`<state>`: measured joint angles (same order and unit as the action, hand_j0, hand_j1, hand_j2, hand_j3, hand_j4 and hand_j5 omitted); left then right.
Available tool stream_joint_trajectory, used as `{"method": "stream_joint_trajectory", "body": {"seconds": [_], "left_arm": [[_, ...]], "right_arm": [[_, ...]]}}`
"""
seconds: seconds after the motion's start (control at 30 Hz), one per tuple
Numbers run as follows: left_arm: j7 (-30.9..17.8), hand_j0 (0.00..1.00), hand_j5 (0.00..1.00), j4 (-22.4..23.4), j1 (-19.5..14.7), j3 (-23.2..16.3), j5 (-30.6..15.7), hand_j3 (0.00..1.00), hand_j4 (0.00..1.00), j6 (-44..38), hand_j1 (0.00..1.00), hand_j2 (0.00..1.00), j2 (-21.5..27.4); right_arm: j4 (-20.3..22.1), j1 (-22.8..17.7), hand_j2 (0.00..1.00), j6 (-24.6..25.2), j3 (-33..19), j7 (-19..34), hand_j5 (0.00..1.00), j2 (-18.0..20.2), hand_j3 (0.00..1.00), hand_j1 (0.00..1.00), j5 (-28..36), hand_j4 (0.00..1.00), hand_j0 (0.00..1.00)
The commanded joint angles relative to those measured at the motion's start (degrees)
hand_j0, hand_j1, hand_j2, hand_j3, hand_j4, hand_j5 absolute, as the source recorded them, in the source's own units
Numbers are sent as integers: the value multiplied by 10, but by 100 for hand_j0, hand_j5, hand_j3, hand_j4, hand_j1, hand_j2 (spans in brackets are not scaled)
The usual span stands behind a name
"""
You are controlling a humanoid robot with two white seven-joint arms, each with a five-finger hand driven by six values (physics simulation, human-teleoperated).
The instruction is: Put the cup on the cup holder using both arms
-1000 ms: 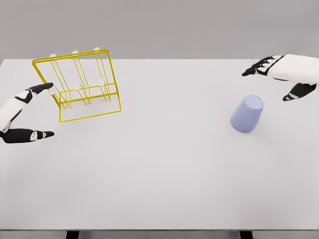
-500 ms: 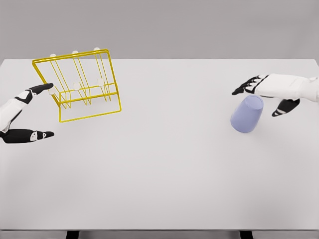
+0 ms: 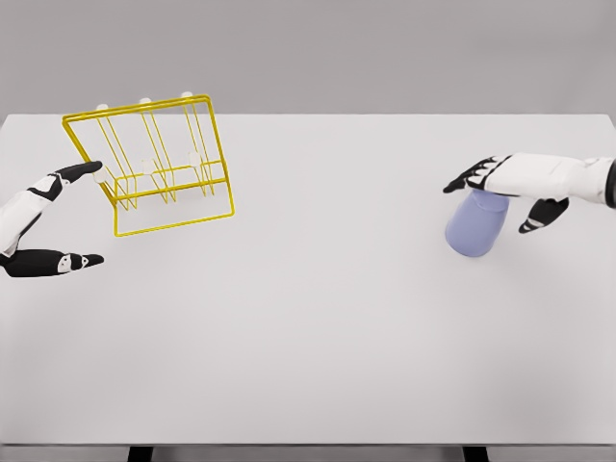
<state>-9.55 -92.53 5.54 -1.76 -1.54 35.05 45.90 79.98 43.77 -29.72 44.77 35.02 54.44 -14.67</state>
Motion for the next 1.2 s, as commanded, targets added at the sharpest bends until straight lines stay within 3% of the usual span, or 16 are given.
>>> {"method": "stream_joint_trajectory", "body": {"seconds": [0.0,0.1,0.2,0.43,0.53,0.9,1.17], "left_arm": [[0,100,100,0,0,0,-4,100,100,0,100,100,1],[0,100,100,0,0,0,-4,100,100,0,100,100,1],[1,100,100,0,0,0,-4,100,100,0,100,100,1],[1,100,100,0,0,0,-4,100,100,0,100,100,2],[0,100,100,0,0,0,-4,100,100,0,100,100,1],[1,100,100,0,0,0,-4,100,100,0,100,100,1],[0,100,100,0,0,0,-4,100,100,0,100,100,1]], "right_arm": [[-1,0,100,0,1,0,100,-2,100,100,1,100,100],[-1,1,99,0,5,0,99,-2,99,99,0,99,99],[-1,2,90,0,5,0,90,-2,90,90,0,90,90],[-1,4,89,-1,15,0,89,-2,89,89,0,89,89],[-1,4,75,0,16,0,75,-1,75,75,0,75,75],[3,6,39,-1,15,0,39,-4,39,39,1,39,39],[5,39,38,-10,8,0,38,-34,38,38,1,38,38]]}}
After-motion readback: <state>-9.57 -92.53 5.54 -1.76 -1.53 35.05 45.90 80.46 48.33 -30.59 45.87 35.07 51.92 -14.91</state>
